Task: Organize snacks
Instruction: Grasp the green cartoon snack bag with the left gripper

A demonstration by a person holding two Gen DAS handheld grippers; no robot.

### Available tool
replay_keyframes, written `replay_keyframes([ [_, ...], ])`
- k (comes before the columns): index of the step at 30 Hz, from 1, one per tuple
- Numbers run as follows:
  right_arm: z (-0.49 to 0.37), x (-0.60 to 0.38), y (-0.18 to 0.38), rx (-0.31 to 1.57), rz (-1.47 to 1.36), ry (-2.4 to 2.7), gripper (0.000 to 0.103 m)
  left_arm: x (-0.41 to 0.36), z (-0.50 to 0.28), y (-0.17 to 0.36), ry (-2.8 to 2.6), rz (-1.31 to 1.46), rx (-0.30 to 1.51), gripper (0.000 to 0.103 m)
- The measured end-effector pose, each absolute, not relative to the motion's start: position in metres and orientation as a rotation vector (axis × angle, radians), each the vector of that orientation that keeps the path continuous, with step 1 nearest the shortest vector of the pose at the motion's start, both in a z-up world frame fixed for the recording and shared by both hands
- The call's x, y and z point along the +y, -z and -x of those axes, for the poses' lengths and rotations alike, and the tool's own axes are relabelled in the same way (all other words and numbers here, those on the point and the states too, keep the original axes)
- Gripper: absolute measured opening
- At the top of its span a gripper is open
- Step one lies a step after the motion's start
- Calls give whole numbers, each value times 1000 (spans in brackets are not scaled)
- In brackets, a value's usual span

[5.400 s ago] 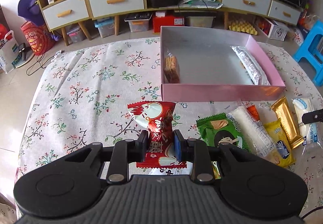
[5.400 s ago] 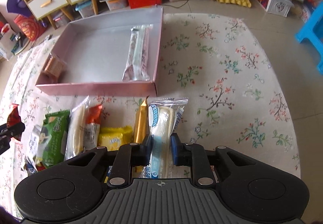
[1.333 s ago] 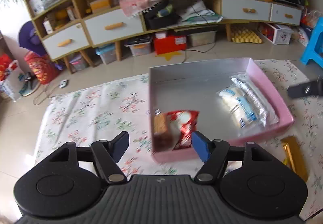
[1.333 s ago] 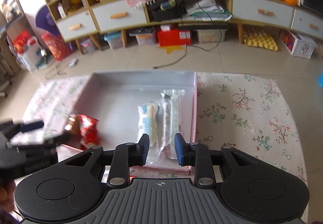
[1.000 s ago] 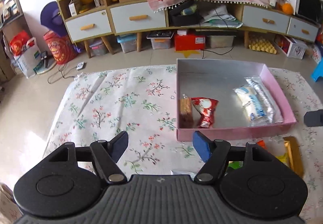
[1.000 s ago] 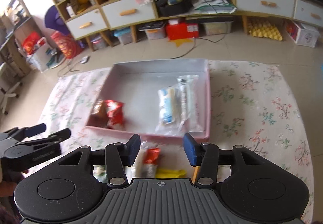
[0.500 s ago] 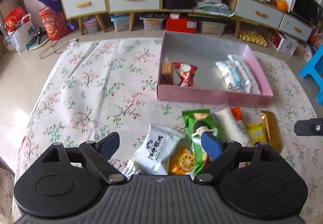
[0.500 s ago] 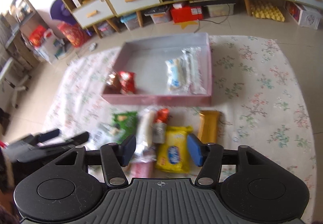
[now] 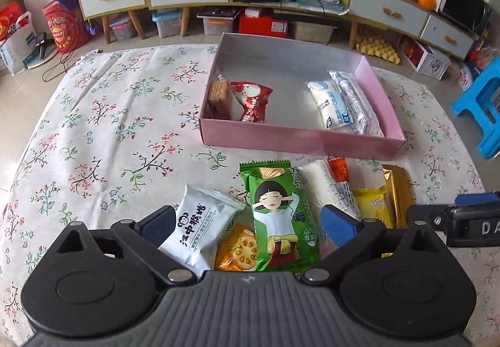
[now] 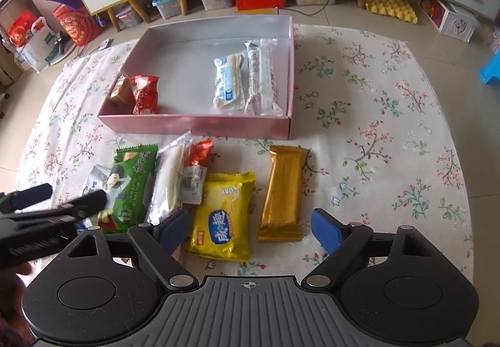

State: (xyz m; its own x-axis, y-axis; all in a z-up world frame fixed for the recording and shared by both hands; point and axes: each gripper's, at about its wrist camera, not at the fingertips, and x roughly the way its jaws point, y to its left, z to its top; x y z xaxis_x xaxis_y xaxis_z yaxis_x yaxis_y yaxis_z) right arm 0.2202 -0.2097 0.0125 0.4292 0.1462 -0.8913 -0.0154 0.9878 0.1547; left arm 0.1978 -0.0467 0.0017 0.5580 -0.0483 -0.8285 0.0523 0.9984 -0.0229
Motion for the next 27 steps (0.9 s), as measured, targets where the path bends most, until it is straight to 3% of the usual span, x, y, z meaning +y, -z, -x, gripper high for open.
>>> replay_keyframes([
  [10,-228,-209,-24,1084,-194,-67,89,-62,-199,12,61,-56,989,99],
  [14,-229,-209,-20,1100,-183,-61,89,-69,-196,25,62,-114,1003,93],
  [17,-229,-207,-19,1098,-176,-62,89,-75,-194,28,81,-169,998,81],
  [19,-229,-206,-19,1095,-171,-63,89,-77,-193,27,89,-174,1008,47],
  [27,-234,-206,-7,1097,-86,-23,89,-72,-190,18,90,-168,988,45],
])
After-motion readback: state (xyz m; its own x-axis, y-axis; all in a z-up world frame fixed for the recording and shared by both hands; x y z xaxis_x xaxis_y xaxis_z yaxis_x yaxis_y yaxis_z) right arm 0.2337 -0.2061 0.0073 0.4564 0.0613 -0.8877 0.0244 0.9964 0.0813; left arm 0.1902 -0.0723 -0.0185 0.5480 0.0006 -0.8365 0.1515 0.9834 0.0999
